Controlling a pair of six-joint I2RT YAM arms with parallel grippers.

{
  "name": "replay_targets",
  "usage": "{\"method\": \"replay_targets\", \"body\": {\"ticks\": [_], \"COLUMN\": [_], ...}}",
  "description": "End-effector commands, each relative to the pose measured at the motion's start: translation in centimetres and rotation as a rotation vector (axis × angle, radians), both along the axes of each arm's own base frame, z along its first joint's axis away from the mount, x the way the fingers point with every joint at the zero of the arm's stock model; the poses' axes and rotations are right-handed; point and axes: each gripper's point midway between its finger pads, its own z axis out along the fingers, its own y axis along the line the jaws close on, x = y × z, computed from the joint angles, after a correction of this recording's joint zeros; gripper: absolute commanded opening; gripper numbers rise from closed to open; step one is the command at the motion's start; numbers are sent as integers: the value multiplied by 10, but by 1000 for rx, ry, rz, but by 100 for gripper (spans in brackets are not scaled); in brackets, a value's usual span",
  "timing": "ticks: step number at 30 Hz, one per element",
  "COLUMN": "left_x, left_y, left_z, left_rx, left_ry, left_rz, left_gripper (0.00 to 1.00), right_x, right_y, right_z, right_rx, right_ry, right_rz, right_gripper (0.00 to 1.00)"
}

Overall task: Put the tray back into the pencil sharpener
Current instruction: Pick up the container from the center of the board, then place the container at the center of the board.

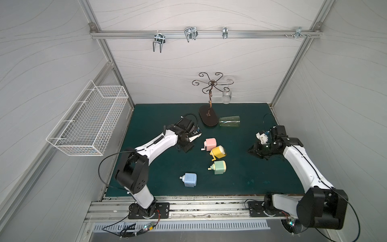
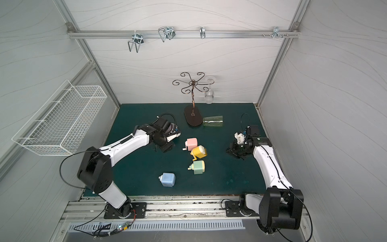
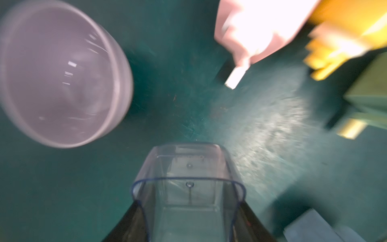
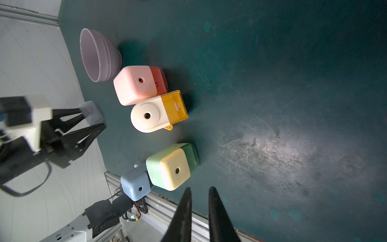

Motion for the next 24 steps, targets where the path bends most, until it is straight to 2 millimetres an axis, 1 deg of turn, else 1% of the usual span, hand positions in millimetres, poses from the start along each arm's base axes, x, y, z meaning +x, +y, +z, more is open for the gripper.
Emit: {"method": "replay_targets", "body": {"ticks": [1, 5, 8, 11, 15, 18, 20, 22, 24], "left_x": [-34, -82, -120, -160, -199, -218, -223, -220, -212], "left_y": [-14, -38, -48, -58, -73, -87, -96, -105, -113], "left_z": [24, 47, 55, 49, 23, 1, -12, -23, -34], "left_rx": [-65, -98, -68, -18, 20, 65, 80, 101, 131], "left_ry": [-5, -46, -49, -52, -15, 24, 35, 22, 10], "left_rz": [-109, -272, -401, -582, -797, -904, -938, -960, -971], "left_gripper": [43, 43, 43, 43, 43, 43, 43, 43, 43], "right_x": [-2, 2, 4, 4, 3, 0, -1, -3, -5], "right_y": [-3, -5, -7, -8, -10, -11, -11, -10, -9], "right_z": [8, 13, 14, 13, 11, 10, 9, 9, 7], "right_rx": [-16, -34, -43, -51, -57, -61, -63, -58, -52], "right_ry": [-7, -17, -24, -24, -17, -9, -8, -5, -3], "right_rz": [9, 15, 14, 15, 15, 18, 19, 17, 14], "right_gripper": [18, 18, 18, 18, 18, 18, 18, 18, 18]}}
